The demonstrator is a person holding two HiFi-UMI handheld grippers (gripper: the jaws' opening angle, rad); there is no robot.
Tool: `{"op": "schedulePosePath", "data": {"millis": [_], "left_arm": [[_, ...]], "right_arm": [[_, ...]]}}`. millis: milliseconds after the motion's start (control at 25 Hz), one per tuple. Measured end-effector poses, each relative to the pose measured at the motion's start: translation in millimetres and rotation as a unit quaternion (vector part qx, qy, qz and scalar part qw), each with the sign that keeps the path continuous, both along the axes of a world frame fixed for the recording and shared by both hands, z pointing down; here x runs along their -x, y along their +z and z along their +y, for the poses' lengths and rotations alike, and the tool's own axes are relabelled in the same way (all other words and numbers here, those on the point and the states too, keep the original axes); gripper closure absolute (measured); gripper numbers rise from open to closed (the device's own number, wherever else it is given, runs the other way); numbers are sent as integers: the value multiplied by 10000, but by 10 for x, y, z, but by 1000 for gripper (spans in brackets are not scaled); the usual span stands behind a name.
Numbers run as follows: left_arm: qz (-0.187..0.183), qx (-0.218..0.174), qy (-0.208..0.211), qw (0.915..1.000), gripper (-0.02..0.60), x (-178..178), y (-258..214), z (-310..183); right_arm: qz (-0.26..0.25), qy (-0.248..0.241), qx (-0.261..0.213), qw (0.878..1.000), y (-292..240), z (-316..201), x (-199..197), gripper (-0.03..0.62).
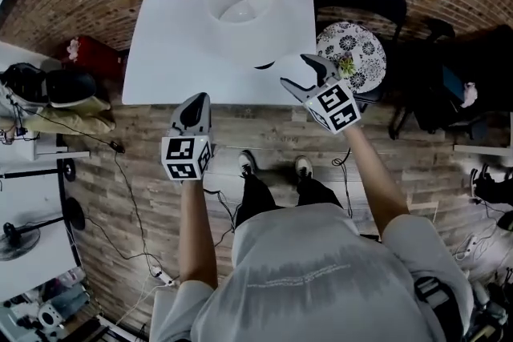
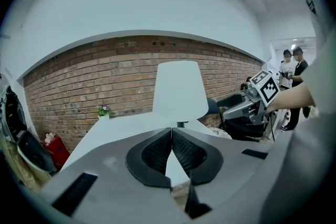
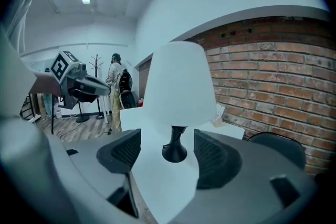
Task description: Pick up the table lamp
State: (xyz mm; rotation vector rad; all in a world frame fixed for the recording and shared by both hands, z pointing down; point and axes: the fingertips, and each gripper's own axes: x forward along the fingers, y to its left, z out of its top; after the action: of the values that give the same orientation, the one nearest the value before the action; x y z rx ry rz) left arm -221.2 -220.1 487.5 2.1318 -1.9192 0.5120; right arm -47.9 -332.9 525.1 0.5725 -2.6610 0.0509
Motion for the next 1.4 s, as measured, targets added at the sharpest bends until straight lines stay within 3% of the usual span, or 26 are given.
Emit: {"op": "schedulePosePath", "data": {"millis": [320, 560, 760, 1000, 1400], "left_arm": [[-76, -9, 577, 9983, 568, 531, 287, -420], [-169, 169, 1005, 9947, 569, 770, 510, -549], [-48, 160, 1058, 9942, 569, 991, 674, -676], [86, 299, 1108, 9934, 568, 1205, 916, -758], [144, 395, 1244, 9913, 569, 1541, 1127, -998]], "right_arm": [[194, 536, 71, 9983, 582, -274, 503, 283], [356, 1085, -45, 9934, 950, -451, 665, 301], [372, 1243, -138, 9915, 1119, -612, 895, 298], [480, 1594, -563, 9844, 1233, -847, 1072, 299], [129, 1824, -654, 9810, 1358, -1029, 1244, 337]]}}
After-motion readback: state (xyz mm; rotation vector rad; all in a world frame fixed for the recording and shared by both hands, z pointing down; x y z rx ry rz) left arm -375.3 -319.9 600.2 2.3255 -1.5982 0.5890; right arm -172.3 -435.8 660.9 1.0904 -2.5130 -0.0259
